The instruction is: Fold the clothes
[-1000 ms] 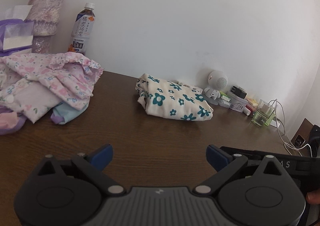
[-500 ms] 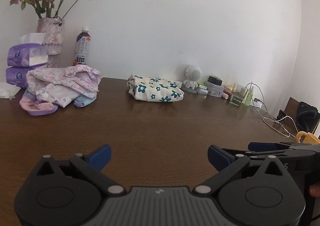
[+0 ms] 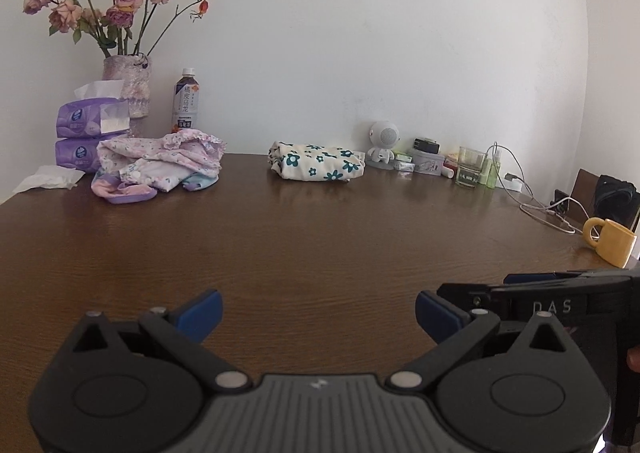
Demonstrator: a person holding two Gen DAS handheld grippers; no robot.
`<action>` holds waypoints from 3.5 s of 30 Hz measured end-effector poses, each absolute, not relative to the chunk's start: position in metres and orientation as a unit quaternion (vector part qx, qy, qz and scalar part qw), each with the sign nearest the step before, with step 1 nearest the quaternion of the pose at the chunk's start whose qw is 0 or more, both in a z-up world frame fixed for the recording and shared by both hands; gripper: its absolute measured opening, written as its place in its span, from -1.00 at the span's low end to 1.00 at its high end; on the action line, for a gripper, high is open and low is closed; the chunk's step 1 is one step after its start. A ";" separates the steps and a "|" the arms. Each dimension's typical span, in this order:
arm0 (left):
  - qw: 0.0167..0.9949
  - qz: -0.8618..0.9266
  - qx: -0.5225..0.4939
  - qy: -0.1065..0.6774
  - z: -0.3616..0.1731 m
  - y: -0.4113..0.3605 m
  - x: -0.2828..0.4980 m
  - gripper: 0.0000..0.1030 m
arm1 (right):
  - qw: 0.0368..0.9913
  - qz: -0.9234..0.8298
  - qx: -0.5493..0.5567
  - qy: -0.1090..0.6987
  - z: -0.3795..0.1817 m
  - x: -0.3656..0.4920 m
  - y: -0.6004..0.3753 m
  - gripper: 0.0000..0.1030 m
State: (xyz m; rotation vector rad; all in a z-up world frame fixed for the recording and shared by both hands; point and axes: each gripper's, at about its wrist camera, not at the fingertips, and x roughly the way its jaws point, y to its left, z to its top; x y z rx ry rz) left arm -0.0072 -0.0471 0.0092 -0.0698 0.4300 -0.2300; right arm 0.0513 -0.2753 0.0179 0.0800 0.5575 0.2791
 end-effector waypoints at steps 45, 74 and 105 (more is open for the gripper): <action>0.953 -0.093 -0.075 0.279 -0.001 -0.039 0.015 1.00 | 0.960 0.109 0.029 0.256 0.009 0.041 -0.267 1.00; 0.953 -0.092 -0.076 0.280 0.001 -0.039 0.016 1.00 | 0.959 0.108 0.030 0.261 0.009 0.042 -0.269 1.00; 0.952 -0.097 -0.071 0.280 0.004 -0.042 0.016 1.00 | 0.959 0.107 0.023 0.263 0.008 0.043 -0.267 1.00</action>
